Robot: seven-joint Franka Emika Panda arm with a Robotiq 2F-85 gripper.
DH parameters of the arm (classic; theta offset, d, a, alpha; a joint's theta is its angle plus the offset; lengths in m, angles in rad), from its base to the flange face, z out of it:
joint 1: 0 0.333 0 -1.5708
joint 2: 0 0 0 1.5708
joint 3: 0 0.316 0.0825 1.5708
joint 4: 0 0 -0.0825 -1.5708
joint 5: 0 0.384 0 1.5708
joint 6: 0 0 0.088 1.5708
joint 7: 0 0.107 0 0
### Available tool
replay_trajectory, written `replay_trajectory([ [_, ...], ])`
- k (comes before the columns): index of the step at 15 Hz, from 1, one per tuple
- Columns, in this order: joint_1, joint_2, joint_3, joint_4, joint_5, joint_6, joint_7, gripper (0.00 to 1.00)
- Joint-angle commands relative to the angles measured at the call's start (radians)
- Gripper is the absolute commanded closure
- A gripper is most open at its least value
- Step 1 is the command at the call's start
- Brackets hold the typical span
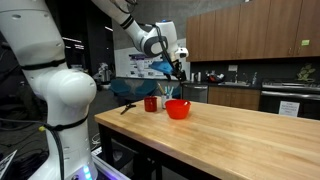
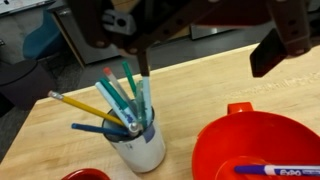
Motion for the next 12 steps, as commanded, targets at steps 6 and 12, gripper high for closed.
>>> replay_trajectory([
  [6, 0.090, 0.079, 0.017, 0.044, 0.066, 0.023, -0.065, 0.00],
  [12, 0.118, 0.171, 0.004, 0.117, 0.102, 0.028, -0.126, 0.00],
])
